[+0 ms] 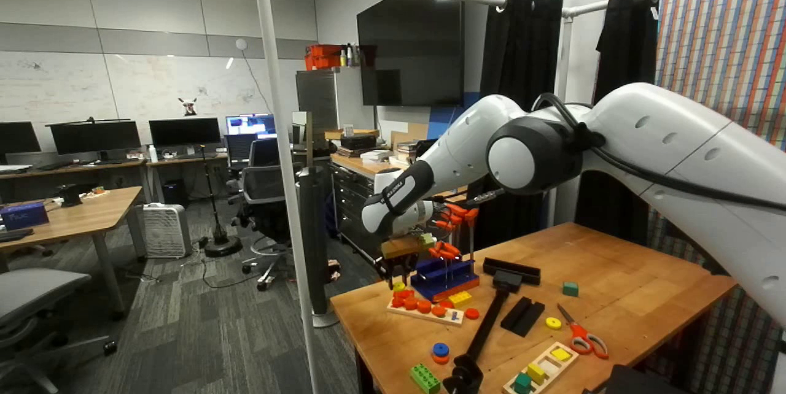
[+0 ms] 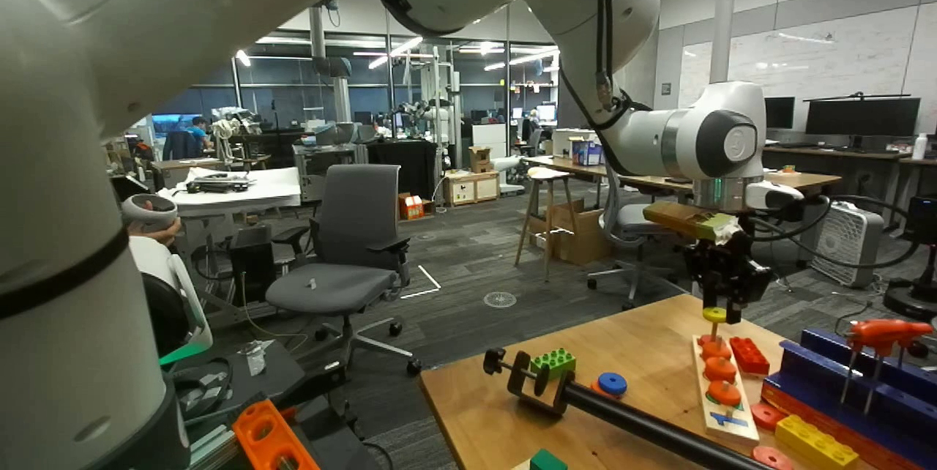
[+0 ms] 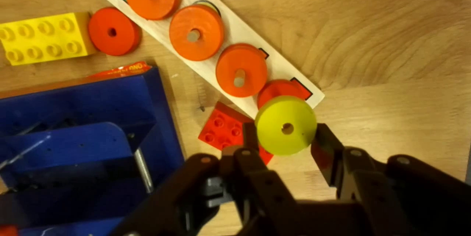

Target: Put the round yellow block on the round red block on the wooden board

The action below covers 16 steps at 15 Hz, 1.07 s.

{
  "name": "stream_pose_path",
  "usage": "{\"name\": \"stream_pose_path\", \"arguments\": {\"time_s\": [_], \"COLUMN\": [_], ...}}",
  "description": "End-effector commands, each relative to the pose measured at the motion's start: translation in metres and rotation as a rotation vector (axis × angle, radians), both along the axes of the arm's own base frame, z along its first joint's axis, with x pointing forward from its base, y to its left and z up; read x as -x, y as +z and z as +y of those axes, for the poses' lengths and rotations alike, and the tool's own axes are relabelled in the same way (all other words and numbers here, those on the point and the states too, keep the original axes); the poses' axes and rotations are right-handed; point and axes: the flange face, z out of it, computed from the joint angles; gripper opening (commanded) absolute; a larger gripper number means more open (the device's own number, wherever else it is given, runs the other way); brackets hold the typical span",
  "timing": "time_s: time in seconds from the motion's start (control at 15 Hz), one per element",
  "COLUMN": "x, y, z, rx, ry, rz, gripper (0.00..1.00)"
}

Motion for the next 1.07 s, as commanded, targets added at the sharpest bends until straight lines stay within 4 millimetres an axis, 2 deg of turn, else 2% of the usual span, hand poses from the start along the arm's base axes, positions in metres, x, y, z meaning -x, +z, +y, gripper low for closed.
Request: {"name": "stream_pose_path", "arguments": {"time_s": [0.0,1.0], "x": [-0.0061,-0.0141], "y": [-0.0056,-0.0084], "z": [-0.0058,-0.0043], "rx": [-0.019,-0.028], "ry": [0.012,0.029], "rz": [0.007,0.020], "gripper": [0.21,0.21]}}
